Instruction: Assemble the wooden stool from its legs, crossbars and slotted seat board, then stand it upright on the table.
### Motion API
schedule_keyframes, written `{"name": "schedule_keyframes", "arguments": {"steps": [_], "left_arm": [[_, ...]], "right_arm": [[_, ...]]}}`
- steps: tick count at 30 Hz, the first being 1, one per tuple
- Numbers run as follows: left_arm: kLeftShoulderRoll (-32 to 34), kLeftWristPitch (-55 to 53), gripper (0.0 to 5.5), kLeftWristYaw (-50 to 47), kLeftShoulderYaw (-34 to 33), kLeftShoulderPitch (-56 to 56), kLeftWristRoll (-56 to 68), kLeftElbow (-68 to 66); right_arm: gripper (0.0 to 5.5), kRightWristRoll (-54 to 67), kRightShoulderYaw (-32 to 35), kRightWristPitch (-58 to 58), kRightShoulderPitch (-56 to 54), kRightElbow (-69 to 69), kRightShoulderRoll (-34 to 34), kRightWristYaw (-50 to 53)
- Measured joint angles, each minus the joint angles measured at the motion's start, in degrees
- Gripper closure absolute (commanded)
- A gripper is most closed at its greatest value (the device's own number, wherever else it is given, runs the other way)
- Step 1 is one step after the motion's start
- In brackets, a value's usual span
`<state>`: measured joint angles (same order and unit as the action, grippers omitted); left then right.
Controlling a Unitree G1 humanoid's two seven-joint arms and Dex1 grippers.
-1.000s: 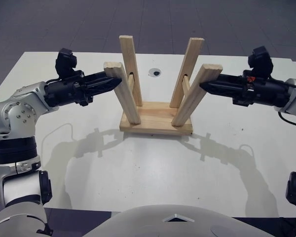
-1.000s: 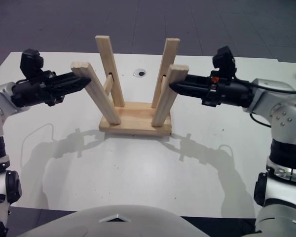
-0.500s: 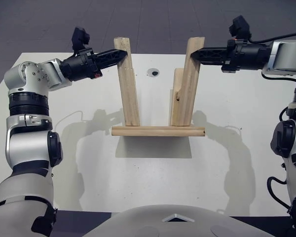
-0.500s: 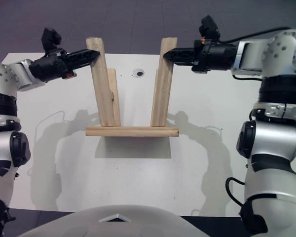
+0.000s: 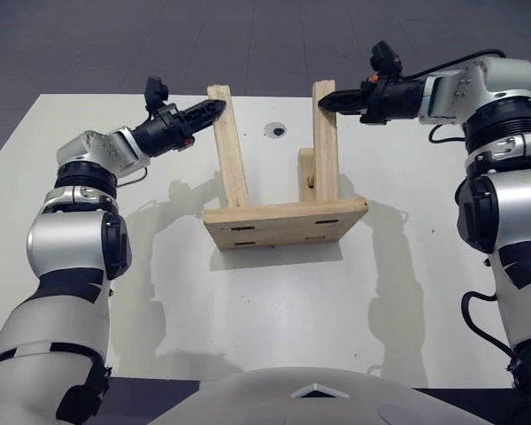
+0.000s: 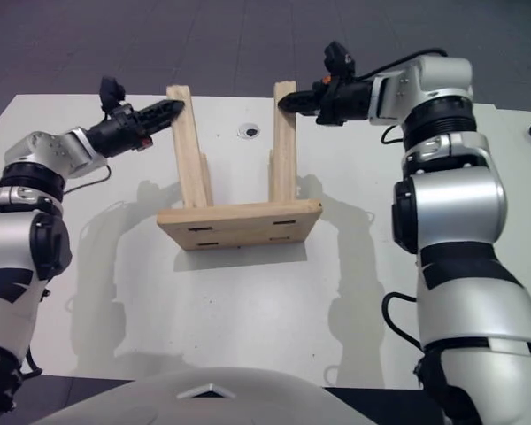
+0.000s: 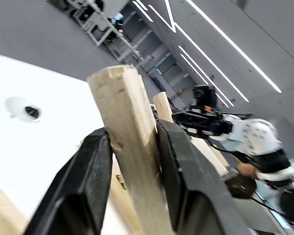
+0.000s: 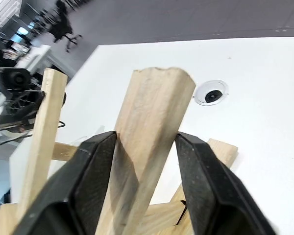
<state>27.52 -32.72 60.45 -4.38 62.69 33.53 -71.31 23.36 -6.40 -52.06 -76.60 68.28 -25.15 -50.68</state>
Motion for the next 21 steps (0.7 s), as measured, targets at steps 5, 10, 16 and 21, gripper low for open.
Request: {"name": "schedule_keyframes", "arguments": {"steps": [5,10,16,21], "left_arm": [[-3.61,6.62,2.27,-7.52,-2.00,2.13,-4.19,-1.92],[-3.54,6.29,1.37,-10.23,-7.92,2.05,-4.29,-3.73],[-2.18,4.00,0.35,-7.56,-11.72,1.98,-5.25,-4.20],[-1.69,2.66,0.13,-5.82,-12.77,1.94,-6.58,-4.16]], "right_arm": [[1.66,-1.97,3.90,2.45,0.30,3.67,6.56,3.04],[0.81,-2.97,8.08,2.05,1.40,4.83,6.55,3.63],[0.10,-3.74,11.38,0.84,2.90,4.94,6.73,3.34],[0.10,-4.00,13.75,0.28,3.12,4.93,5.87,3.07]]}}
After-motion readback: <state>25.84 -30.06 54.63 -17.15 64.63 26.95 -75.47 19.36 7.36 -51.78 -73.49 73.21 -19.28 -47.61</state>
